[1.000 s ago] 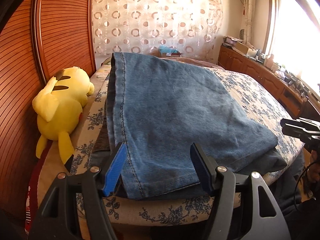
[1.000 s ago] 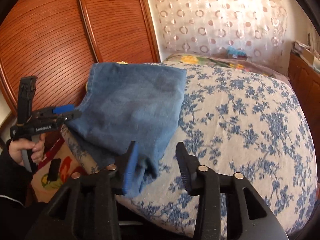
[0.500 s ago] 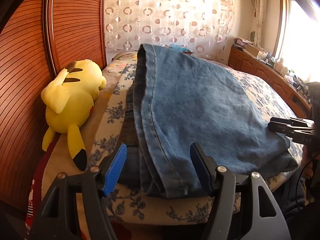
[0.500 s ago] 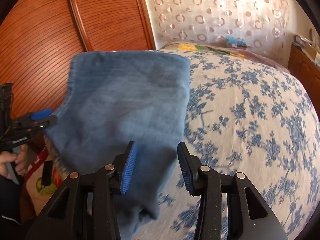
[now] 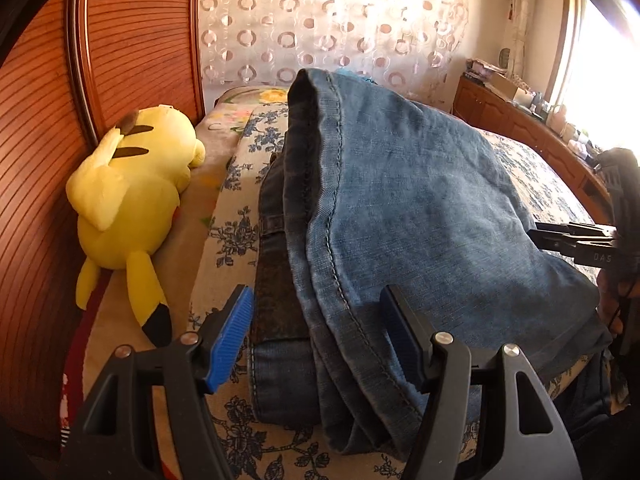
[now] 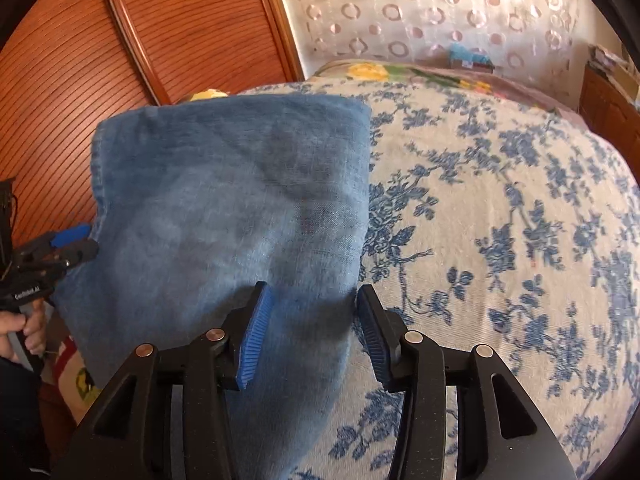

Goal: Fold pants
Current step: 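Close the right tool on the jeans edge and pull it toward the left tool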

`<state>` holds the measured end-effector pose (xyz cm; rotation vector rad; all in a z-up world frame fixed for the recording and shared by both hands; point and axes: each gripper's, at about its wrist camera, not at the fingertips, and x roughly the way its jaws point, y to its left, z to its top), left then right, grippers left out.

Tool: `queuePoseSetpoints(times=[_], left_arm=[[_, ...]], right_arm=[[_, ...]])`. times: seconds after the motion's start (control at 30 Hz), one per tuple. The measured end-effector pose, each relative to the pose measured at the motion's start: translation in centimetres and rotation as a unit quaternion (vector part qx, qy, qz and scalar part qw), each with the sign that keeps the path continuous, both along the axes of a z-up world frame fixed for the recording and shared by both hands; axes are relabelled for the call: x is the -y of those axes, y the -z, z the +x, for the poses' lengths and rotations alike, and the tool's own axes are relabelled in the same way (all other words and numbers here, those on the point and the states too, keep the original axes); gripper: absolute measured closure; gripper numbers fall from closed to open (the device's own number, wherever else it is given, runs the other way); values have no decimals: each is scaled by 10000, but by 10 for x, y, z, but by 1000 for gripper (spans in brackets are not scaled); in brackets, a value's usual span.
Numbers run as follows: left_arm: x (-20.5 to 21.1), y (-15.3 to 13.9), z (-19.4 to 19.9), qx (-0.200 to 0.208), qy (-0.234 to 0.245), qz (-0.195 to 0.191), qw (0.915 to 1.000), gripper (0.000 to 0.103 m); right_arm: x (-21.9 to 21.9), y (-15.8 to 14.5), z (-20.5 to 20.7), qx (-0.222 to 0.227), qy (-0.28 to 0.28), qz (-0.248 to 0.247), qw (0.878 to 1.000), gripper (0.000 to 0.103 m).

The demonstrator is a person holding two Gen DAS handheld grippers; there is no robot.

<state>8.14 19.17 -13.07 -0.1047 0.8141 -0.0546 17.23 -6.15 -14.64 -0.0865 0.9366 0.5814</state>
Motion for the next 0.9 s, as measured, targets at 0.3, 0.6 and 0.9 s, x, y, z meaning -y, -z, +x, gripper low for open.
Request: queuePoseSetpoints(times=[0.3, 0.6, 0.9], left_arm=[[-2, 3, 0, -28, -30, -42, 10000, 38], [20, -16, -2, 168, 207, 53, 9996, 38], [51, -30, 6, 261, 550, 130, 9981, 38]], right_arm=[[-2, -4, -7, 97, -303, 26, 9995, 101], [37, -45, -26, 620, -178, 275, 9975, 103], [105, -58, -23, 686, 410, 149, 9967, 103]])
